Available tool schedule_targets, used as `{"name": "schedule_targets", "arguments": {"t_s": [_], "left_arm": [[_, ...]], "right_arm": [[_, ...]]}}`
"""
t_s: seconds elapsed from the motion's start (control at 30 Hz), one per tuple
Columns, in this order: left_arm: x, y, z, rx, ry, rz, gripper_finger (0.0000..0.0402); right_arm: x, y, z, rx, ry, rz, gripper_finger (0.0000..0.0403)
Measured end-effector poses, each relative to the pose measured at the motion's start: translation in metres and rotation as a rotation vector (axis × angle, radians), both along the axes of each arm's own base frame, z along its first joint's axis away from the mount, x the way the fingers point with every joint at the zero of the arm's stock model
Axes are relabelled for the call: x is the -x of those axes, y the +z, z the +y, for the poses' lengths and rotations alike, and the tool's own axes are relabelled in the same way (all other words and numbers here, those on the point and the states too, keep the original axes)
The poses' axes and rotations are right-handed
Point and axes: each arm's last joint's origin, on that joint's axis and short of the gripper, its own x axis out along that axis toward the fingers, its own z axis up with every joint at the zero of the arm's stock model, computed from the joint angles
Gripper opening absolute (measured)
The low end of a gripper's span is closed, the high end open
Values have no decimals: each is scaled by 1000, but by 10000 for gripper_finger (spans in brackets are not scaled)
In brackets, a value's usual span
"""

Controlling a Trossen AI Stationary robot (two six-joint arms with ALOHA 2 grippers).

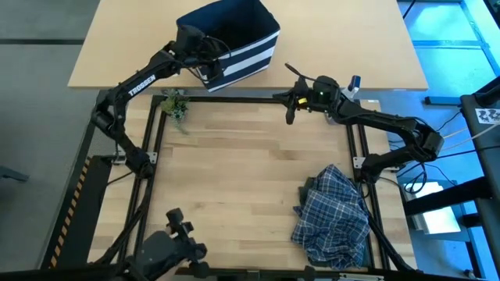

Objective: Fold Laundry from Bin
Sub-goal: Fold the black shirt

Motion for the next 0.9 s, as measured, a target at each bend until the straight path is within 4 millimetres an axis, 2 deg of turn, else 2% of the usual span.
{"name": "schedule_targets", "arguments": {"t_s": [0.1,0.17,0.3,0.47,0.63,0.9], "left_arm": [[-8,14,-7,-47,18,2,158],[-12,14,-9,-61,58,39,176],[-14,-5,-2,-12,148,150,197],[-9,-29,19,29,252,243,196],[-12,-33,19,37,184,251,156],[-27,-38,-2,36,51,389,38]], "right_arm": [[-1,0,1,3,5,1,0],[-1,0,1,4,4,2,0],[-1,0,1,4,5,2,0],[-1,-1,2,-11,18,5,0],[-1,-1,2,-13,31,4,0],[-1,7,1,36,-4,-59,1]]}}
